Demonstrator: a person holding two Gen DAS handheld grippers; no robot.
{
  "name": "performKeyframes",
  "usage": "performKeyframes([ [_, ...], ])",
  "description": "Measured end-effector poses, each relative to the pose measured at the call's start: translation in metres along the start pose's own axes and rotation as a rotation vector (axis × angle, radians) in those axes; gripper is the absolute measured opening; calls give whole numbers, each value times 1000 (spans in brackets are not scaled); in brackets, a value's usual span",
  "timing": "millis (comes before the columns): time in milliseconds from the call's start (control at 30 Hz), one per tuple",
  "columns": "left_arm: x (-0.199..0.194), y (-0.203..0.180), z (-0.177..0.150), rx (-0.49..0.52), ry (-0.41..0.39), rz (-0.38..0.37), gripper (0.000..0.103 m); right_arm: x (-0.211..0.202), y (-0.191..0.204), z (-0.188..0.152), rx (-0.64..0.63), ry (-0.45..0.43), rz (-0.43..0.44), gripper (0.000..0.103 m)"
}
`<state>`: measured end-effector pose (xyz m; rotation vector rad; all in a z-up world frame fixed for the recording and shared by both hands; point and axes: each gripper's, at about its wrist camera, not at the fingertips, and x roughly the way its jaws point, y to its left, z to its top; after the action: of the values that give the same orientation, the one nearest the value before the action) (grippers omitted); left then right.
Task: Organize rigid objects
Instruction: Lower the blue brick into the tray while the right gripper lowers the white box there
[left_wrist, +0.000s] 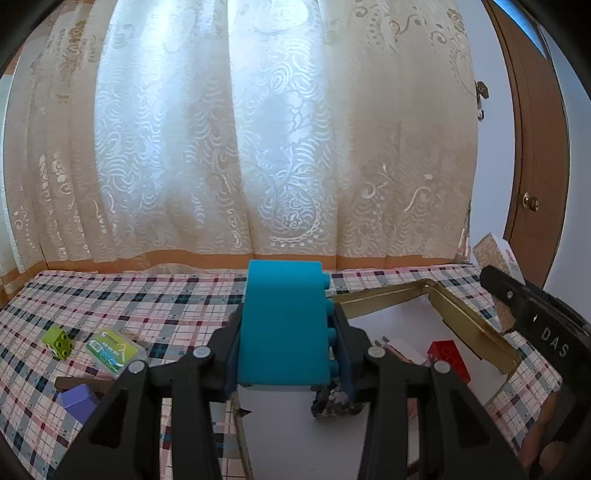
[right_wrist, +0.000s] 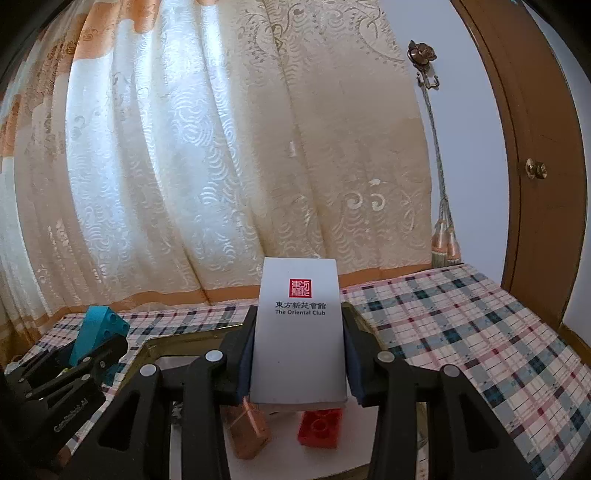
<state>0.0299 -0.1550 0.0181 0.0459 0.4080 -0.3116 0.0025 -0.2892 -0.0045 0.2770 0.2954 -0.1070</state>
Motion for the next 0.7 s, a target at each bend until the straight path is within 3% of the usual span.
performKeyframes([
  [700,30,-41,-7,41,80,-14,41,29,-16,2,-65,48,-83,44],
])
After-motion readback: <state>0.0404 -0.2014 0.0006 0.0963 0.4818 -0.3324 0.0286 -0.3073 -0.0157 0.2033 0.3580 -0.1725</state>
